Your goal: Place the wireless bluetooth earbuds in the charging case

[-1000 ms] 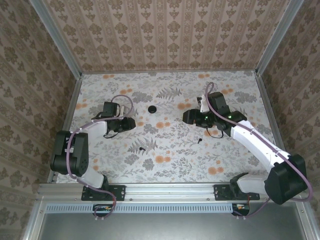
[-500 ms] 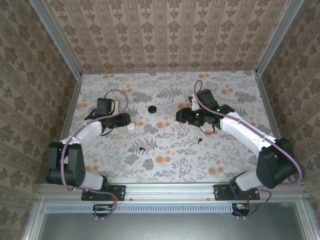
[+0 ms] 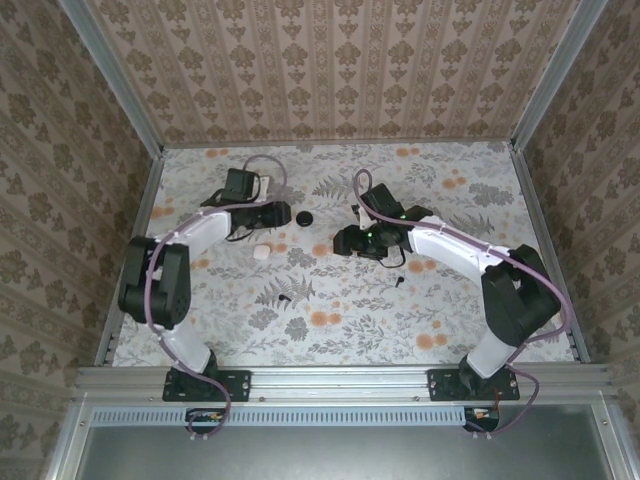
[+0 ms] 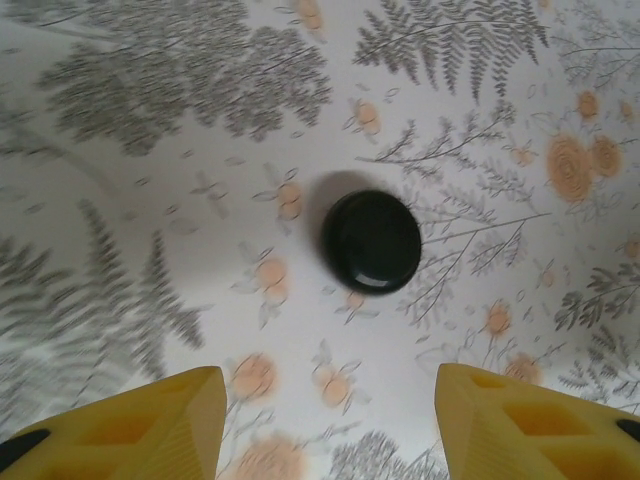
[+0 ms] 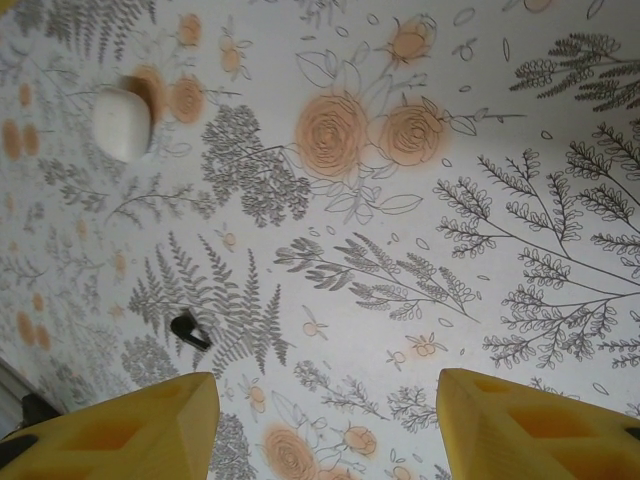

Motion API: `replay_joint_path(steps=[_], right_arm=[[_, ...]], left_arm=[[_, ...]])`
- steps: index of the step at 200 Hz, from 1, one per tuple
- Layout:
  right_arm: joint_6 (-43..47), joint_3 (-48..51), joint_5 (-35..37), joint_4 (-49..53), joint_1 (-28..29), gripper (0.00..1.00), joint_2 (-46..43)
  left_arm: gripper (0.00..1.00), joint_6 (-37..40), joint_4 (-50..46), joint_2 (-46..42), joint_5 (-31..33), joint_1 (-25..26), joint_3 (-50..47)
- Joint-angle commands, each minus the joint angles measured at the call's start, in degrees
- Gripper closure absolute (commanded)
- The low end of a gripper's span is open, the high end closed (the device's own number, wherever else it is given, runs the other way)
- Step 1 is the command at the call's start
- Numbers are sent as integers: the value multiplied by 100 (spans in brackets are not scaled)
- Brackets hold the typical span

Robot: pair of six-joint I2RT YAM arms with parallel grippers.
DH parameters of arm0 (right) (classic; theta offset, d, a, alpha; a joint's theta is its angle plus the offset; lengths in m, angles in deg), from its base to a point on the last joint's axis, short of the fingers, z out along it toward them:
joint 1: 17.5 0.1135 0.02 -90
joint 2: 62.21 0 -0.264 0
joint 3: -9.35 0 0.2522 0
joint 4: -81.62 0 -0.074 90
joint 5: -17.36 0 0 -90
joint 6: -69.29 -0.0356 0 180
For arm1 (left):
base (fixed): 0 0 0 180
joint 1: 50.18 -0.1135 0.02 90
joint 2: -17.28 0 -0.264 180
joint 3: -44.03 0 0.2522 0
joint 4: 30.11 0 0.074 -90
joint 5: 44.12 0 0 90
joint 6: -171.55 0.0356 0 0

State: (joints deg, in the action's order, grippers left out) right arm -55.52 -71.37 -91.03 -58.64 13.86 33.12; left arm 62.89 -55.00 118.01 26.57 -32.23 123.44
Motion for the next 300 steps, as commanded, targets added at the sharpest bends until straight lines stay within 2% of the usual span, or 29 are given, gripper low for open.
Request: replay_joint_path(steps=[1, 59, 121, 192, 239, 300], right_arm=[[-99, -213, -66, 193, 11, 40, 176], [-83, -327, -112, 319, 11, 39, 450], [27, -98, -77, 439, 11, 39, 223], [111, 155, 128, 441, -2, 38, -103], [1054, -1250, 771, 1527, -15, 37, 499], [2416, -3487, 984, 1732, 46, 36, 2235]], left_arm=[[43, -189, 185, 394, -360, 84, 403], [50, -488, 425, 1351, -934, 185, 1003], [52, -654, 553, 1811, -1012, 392, 1138], [56, -666, 514, 1581, -915, 688, 820], [55, -416, 427, 538, -372, 534, 185], [53, -239, 310, -587, -170, -116, -396]])
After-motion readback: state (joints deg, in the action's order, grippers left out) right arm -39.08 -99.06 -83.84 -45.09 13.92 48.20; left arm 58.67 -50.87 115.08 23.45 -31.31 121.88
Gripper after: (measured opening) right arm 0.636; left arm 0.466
